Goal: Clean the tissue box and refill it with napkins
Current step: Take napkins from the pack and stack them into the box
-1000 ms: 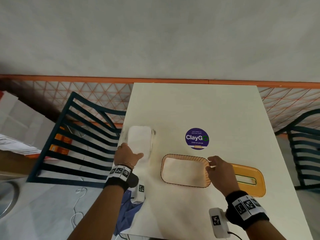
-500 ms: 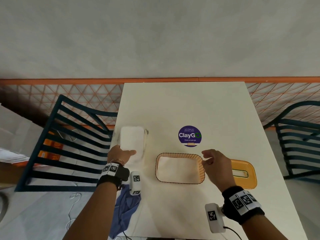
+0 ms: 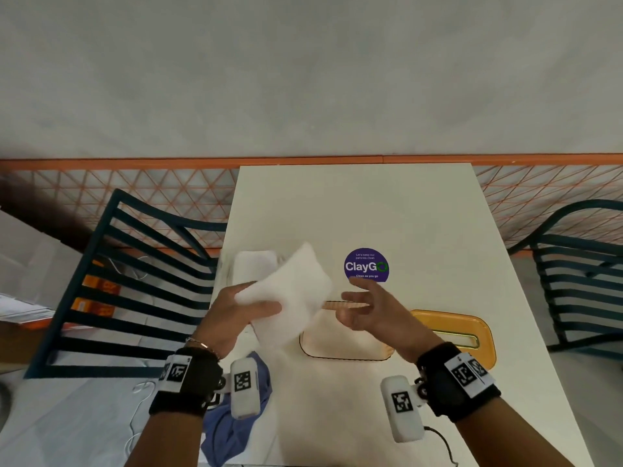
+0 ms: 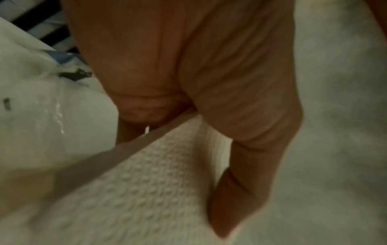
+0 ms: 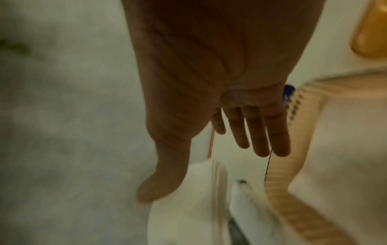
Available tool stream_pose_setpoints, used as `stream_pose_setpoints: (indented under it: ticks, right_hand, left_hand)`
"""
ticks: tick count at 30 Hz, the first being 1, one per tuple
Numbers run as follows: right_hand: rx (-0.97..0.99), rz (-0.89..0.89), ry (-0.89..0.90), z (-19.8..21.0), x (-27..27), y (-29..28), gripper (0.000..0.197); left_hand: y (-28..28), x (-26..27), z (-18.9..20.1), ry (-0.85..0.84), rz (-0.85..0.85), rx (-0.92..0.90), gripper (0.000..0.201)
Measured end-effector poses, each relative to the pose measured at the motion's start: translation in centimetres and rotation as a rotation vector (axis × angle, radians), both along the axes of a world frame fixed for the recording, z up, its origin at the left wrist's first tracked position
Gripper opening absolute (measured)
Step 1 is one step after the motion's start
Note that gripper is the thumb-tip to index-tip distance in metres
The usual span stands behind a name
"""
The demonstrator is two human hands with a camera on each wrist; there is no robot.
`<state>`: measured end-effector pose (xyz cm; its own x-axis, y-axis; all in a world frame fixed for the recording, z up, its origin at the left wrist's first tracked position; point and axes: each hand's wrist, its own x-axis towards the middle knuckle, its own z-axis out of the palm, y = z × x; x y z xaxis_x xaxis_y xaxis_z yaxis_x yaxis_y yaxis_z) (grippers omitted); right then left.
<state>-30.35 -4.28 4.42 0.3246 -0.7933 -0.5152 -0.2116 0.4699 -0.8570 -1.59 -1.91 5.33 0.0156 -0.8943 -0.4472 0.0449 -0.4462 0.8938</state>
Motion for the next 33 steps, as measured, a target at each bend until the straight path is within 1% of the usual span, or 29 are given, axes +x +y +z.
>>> stream_pose_setpoints:
  ticks: [1,2,3,4,6,10,14,16,20,24,27,28,29,31,33]
  right_hand:
    - [0.049,0.031,-0.110,0.3,0.3,0.1,0.094]
    - [0.068,0.074,-0.204,0.3,0.4,0.2,0.091]
    - [0.067,0.118,-0.283,0.4,0.4,0.3,0.083]
    - [0.063,0.151,-0.339,0.4,0.3,0.4,0.075]
    - [0.068,0.182,-0.383,0.3,-0.1,0.6,0.067]
    - [0.066,0.144,-0.309,-0.7,-0.9,1.4,0.048]
    - [0.064,0.018,-0.189,-1.5,-1.6,1.7,0.040]
    - [0.058,-0.018,-0.125,-2.0,-1.7,1.7,0.035]
    - [0.085,-0.060,-0.031,-3.4,-2.0,1.6,0.033]
    - [0.073,-0.111,0.038,-4.3,-2.6,1.4,0.029]
    - [0.016,-0.072,0.100,-4.4,-2.8,1.4,0.030]
    - [-0.006,-0.056,0.138,-4.3,-2.8,1.4,0.028]
    - [-0.029,-0.039,0.169,-4.3,-2.7,1.4,0.025]
    - [-0.064,-0.023,0.204,-4.2,-2.6,1.5,0.026]
    - [-0.088,-0.048,0.225,-4.6,-2.7,1.5,0.028]
  left_hand:
    - [0.2,-0.2,0.4,0.017,-0.074,0.001,0.040]
    - [0.4,-0.4,0.6,0.020,-0.140,0.004,0.043]
    - [0.5,-0.7,0.7,0.012,-0.195,0.003,0.047]
    - [0.6,-1.1,0.6,-0.002,-0.225,0.007,0.052]
    - [0.4,-1.6,0.2,-0.008,-0.200,0.044,0.061]
    - [0.3,-3.3,-0.2,0.050,-0.195,0.072,0.048]
    - [0.3,-5.7,-1.7,0.039,-0.047,0.147,0.039]
    - [0.5,-7.1,-2.8,0.023,-0.016,0.159,0.035]
    - [0.6,-8.8,-4.6,-0.064,0.006,0.172,0.041]
    - [0.3,-9.0,-5.5,-0.151,-0.001,0.156,0.041]
    - [0.0,-9.3,-5.7,-0.262,-0.039,0.104,0.037]
    - [-0.1,-9.5,-5.7,-0.291,-0.052,0.093,0.039]
    - [-0.2,-9.7,-5.8,-0.310,-0.071,0.082,0.041]
    - [-0.2,-10.1,-6.0,-0.336,-0.107,0.068,0.044]
    - [-0.1,-10.2,-6.3,-0.365,-0.106,0.071,0.045]
